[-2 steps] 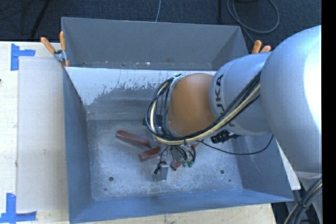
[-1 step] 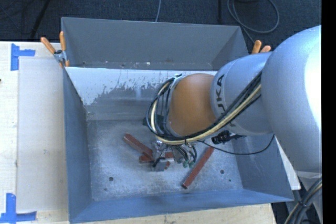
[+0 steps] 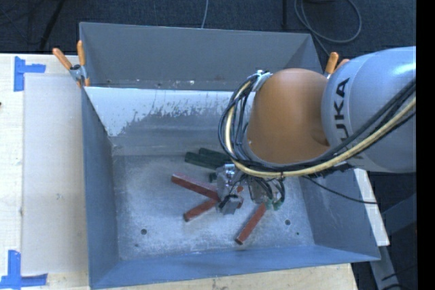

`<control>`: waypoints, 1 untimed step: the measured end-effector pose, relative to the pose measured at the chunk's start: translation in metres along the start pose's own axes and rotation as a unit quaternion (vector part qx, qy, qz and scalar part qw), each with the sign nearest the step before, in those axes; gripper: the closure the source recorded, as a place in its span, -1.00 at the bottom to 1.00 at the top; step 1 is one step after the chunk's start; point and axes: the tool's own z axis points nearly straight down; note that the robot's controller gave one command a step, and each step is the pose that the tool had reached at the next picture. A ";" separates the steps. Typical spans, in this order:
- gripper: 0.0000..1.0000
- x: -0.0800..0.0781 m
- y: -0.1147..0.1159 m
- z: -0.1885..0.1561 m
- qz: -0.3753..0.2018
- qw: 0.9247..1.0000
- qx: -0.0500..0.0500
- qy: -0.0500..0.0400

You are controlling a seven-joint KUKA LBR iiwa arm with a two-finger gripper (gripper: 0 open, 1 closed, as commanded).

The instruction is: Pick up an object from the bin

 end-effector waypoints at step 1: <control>1.00 0.017 -0.059 0.077 -0.165 0.986 0.001 0.007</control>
Offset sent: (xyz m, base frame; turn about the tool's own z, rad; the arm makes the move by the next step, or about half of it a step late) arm -0.0139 -0.0570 -0.0740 -0.3353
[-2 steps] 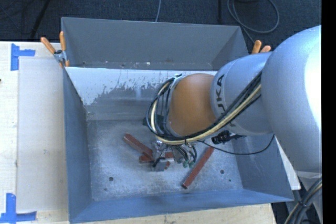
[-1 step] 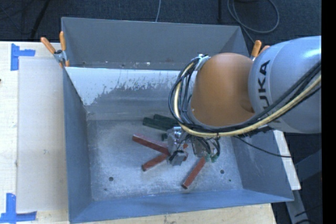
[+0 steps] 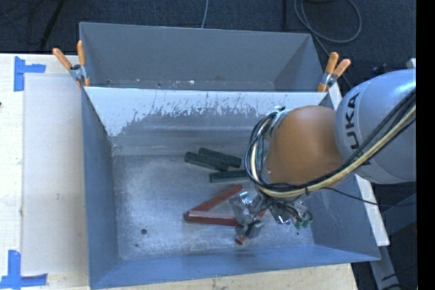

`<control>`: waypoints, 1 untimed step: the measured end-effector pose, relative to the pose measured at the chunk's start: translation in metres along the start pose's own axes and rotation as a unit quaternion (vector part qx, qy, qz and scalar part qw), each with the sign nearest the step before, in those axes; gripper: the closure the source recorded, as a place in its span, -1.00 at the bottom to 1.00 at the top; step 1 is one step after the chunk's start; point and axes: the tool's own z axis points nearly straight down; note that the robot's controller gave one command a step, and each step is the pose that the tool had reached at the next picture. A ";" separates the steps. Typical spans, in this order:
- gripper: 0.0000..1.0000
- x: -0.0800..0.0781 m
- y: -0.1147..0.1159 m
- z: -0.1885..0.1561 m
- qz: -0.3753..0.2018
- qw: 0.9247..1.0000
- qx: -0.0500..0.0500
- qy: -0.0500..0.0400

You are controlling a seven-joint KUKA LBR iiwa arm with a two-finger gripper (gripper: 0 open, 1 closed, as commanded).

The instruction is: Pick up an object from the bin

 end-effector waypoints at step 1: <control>1.00 0.010 -0.012 -0.110 -0.016 1.000 0.001 -0.007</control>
Offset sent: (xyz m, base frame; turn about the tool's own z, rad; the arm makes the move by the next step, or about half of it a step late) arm -0.0063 -0.0139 0.1063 -0.0347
